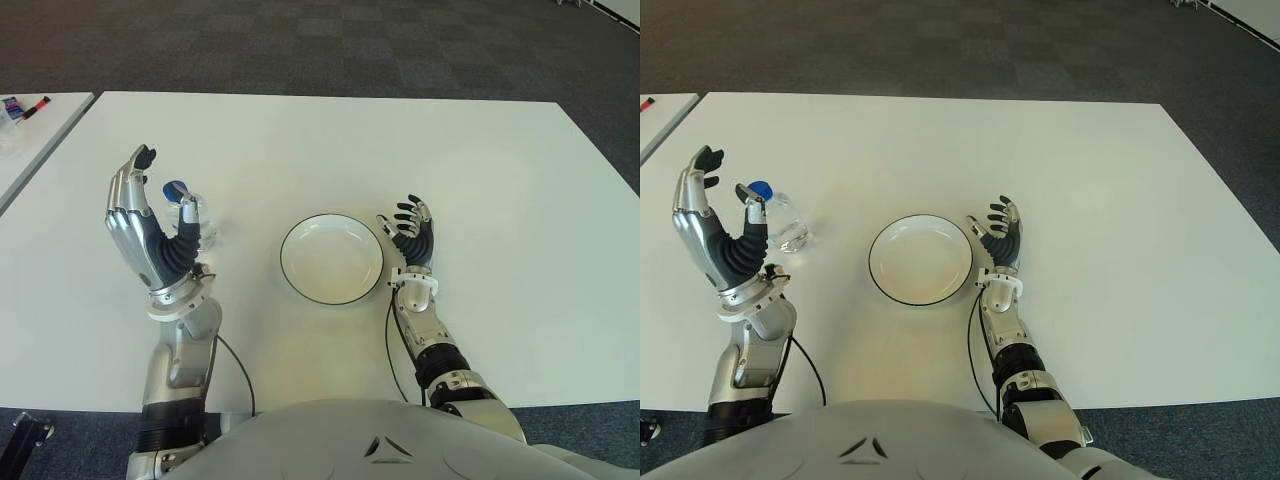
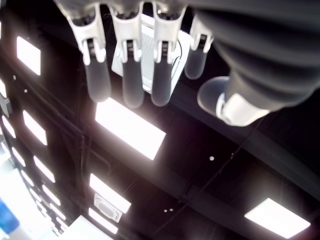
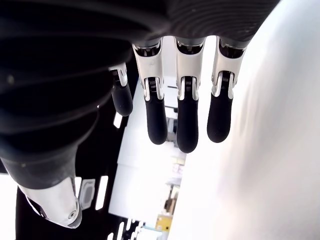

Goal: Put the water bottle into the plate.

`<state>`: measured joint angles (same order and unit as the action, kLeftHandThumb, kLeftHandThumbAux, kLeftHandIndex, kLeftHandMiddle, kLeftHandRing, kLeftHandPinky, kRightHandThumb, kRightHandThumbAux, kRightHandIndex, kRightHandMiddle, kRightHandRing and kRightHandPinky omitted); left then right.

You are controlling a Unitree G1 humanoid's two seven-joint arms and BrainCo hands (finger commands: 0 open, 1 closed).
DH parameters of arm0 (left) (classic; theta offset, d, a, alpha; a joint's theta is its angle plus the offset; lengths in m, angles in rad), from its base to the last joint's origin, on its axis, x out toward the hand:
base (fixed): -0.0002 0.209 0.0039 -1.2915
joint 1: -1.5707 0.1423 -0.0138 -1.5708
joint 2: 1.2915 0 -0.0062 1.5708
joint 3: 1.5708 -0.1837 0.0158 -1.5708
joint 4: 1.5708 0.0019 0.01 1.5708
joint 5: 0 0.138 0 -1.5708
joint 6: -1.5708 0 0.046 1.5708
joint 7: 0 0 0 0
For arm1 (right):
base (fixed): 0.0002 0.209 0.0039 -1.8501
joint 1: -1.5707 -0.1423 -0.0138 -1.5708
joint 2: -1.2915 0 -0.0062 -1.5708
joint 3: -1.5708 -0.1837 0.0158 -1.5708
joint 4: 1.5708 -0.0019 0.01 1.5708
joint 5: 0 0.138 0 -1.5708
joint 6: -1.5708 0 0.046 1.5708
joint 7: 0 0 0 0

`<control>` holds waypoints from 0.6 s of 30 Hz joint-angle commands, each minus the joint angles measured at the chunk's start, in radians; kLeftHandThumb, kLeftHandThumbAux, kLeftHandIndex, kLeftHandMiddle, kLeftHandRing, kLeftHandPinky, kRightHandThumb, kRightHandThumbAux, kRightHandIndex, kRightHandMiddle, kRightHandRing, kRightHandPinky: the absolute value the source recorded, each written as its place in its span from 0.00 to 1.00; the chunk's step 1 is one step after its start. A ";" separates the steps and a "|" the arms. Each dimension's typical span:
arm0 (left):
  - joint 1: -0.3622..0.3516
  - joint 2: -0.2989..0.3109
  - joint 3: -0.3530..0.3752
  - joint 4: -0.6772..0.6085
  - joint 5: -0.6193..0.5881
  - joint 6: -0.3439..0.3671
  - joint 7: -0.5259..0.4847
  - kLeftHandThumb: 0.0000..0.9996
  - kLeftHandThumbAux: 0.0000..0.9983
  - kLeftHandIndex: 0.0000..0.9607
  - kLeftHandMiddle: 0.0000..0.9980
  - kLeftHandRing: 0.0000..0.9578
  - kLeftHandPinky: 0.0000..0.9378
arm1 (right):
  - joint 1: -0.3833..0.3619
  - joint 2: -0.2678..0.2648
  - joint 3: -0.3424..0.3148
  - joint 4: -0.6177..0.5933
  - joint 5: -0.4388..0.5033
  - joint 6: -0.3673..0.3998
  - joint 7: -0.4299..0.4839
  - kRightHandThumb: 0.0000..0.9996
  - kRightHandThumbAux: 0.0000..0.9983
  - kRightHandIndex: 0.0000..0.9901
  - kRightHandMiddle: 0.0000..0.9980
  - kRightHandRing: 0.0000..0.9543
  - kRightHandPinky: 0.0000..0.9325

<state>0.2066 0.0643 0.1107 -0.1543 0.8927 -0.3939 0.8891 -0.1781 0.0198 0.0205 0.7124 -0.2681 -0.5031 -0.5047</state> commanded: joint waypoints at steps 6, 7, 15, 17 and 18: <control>-0.005 0.021 -0.022 0.006 -0.012 0.025 0.007 0.64 0.53 0.18 0.28 0.31 0.35 | 0.021 0.004 0.002 0.015 0.003 0.017 0.004 0.70 0.72 0.17 0.33 0.39 0.44; -0.005 0.022 -0.023 0.006 -0.012 0.026 0.007 0.64 0.53 0.18 0.28 0.31 0.35 | 0.021 0.004 0.002 0.014 0.003 0.018 0.004 0.70 0.72 0.17 0.34 0.39 0.44; -0.005 0.027 -0.030 0.004 -0.015 0.033 0.010 0.64 0.53 0.18 0.28 0.31 0.35 | 0.024 0.001 0.004 0.007 0.000 0.026 0.007 0.68 0.73 0.17 0.34 0.39 0.43; -0.005 0.027 -0.031 0.005 -0.015 0.034 0.011 0.64 0.53 0.18 0.28 0.31 0.35 | 0.024 0.000 0.004 0.008 0.000 0.026 0.006 0.67 0.73 0.17 0.33 0.39 0.43; -0.006 0.027 -0.031 0.005 -0.015 0.034 0.011 0.64 0.53 0.18 0.28 0.31 0.35 | 0.023 0.000 0.003 0.008 0.000 0.026 0.005 0.67 0.73 0.17 0.33 0.39 0.43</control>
<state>0.2066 0.0848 0.0931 -0.1544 0.8818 -0.3719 0.8892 -0.1729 0.0187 0.0216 0.7052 -0.2685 -0.5021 -0.5040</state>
